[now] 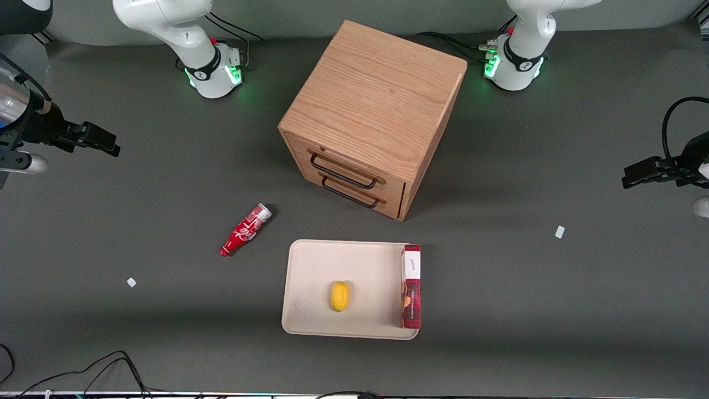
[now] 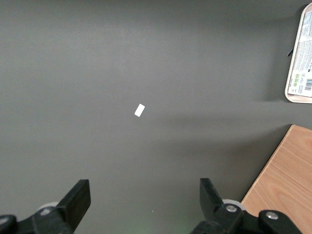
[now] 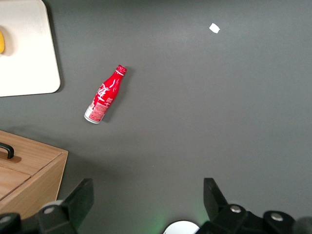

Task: Place coke bottle on tray
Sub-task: 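Move the open right gripper down over the lying red Coca-Cola bottle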

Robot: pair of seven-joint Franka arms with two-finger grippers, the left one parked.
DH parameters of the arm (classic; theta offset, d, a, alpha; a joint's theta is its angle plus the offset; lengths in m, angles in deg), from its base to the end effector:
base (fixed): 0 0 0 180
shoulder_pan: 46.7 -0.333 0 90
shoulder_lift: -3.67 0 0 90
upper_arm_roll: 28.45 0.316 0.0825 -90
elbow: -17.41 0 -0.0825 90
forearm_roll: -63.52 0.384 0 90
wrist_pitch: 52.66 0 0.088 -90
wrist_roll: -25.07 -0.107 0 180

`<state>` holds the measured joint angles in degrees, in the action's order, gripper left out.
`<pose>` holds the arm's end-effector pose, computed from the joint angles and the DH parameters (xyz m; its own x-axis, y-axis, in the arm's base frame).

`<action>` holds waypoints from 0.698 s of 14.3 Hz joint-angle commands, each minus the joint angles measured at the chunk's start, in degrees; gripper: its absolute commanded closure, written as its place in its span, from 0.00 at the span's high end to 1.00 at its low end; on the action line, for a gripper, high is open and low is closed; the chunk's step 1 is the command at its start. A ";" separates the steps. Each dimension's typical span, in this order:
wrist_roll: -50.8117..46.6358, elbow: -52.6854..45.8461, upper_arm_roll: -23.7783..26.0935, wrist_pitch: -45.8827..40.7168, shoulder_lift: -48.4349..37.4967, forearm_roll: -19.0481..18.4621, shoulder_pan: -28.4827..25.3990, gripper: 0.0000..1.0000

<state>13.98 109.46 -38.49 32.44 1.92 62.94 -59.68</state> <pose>0.5347 0.0248 0.6171 0.9859 -0.1423 -0.0885 -0.1408 -0.9898 0.0222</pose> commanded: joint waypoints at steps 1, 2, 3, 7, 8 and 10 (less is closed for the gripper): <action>-0.86 -1.96 -0.07 -0.37 0.95 0.49 -0.20 1.00; -1.12 -2.23 -0.07 -0.45 1.13 0.32 -0.29 1.00; -1.13 -2.49 -0.07 -0.45 1.30 0.14 -0.29 1.00; -3.74 -0.57 0.54 0.77 2.18 4.15 -0.47 1.00; -7.77 -0.30 0.63 1.30 3.40 6.96 -0.38 1.00; -14.63 -0.21 1.07 2.96 6.04 7.70 -0.55 1.00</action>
<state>5.71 109.53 -37.66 33.46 5.00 68.73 -59.86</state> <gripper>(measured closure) 0.000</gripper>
